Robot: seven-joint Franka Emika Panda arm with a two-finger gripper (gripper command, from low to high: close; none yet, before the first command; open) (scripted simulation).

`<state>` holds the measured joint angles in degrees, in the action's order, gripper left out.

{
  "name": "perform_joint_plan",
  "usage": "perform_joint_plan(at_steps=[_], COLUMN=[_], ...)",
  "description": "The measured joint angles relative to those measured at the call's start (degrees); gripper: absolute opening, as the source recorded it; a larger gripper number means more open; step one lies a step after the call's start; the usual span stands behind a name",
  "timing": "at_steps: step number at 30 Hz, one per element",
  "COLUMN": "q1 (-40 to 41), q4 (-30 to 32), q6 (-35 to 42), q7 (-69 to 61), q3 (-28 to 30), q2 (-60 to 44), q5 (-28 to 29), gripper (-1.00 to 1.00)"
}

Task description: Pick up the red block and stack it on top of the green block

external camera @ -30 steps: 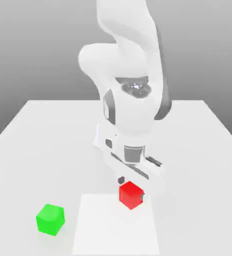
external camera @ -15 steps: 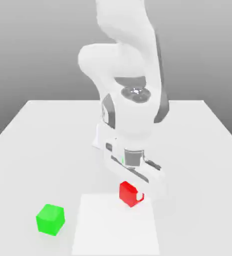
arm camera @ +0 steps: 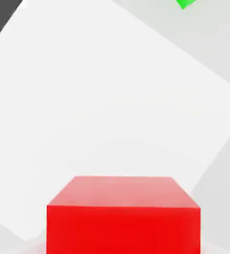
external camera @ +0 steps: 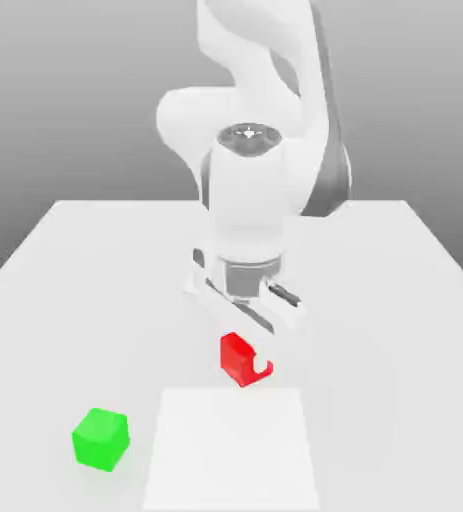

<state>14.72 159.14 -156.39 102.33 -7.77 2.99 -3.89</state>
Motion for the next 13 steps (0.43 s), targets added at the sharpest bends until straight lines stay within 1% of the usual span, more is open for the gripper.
perform_joint_plan(at_steps=[4, 5, 9, 10, 13], q1=[9.3, 11.2, 10.5, 10.4, 10.4], q4=[-8.0, -9.1, -10.3, -10.4, -10.4], q6=[4.7, 4.3, -1.9, -3.6, -3.6], q7=[4.8, 5.6, 7.0, 7.1, 7.1], q3=[4.7, 5.1, 5.1, 5.3, 5.2], q2=[-3.5, -4.9, -12.3, -14.2, -14.2], q5=[3.1, 3.6, 5.2, 5.4, 5.4], gripper=[-1.0, -1.0, -1.0, 1.0, 1.0])
